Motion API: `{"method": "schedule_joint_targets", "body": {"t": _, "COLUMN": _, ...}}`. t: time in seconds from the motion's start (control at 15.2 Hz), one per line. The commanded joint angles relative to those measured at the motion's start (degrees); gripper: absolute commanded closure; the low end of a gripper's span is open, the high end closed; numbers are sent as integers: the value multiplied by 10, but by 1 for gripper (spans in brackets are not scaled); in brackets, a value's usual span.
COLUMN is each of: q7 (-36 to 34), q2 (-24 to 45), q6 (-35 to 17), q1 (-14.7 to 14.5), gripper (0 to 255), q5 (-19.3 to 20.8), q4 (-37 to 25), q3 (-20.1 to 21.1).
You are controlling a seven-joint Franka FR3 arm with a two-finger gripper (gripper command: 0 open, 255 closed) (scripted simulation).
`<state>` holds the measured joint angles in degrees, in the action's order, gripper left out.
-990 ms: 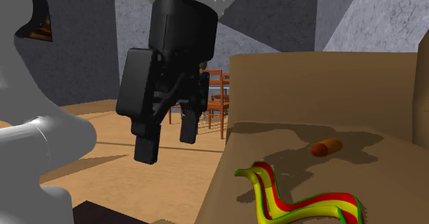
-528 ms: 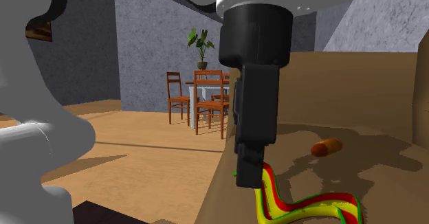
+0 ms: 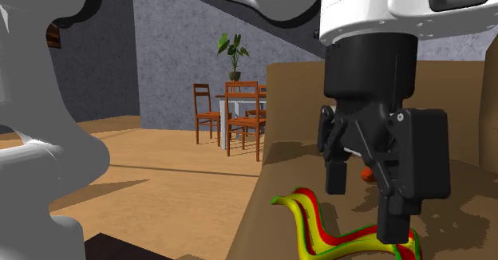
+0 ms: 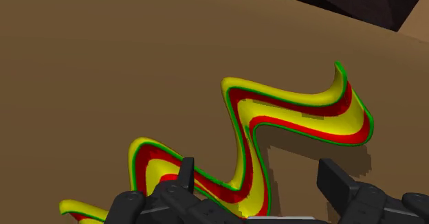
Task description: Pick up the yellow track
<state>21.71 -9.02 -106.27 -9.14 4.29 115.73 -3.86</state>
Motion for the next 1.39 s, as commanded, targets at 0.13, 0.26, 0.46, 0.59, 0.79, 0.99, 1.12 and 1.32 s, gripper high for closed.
{"method": "schedule_joint_targets", "body": {"t": 0.13, "q7": 1, "q2": 7, "q6": -29, "q1": 0, "gripper": 0, "q5": 0, "q4": 21, "q3": -1}}
{"method": "schedule_joint_targets", "body": {"t": 0.26, "q7": 1, "q2": 9, "q6": -41, "q1": 0, "gripper": 0, "q5": 0, "q4": 31, "q3": -1}}
{"method": "schedule_joint_targets", "body": {"t": 0.46, "q7": 1, "q2": 9, "q6": -40, "q1": 0, "gripper": 255, "q5": 0, "q4": 30, "q3": -1}}
{"method": "schedule_joint_targets", "body": {"t": 0.59, "q7": 2, "q2": 8, "q6": -41, "q1": 1, "gripper": 255, "q5": 0, "q4": 32, "q3": -2}}
{"method": "schedule_joint_targets", "body": {"t": 0.79, "q7": 1, "q2": -4, "q6": -37, "q1": 0, "gripper": 255, "q5": 1, "q4": 41, "q3": -1}}
{"method": "schedule_joint_targets", "body": {"t": 0.99, "q7": 1, "q2": 9, "q6": -41, "q1": 0, "gripper": 255, "q5": 0, "q4": 31, "q3": -1}}
{"method": "schedule_joint_targets", "body": {"t": 1.12, "q7": 1, "q2": 7, "q6": -26, "q1": 0, "gripper": 255, "q5": 0, "q4": 19, "q3": -1}}
{"method": "schedule_joint_targets", "body": {"t": 1.32, "q7": 3, "q2": 4, "q6": -3, "q1": -1, "gripper": 255, "q5": 0, "q4": -2, "q3": -1}}
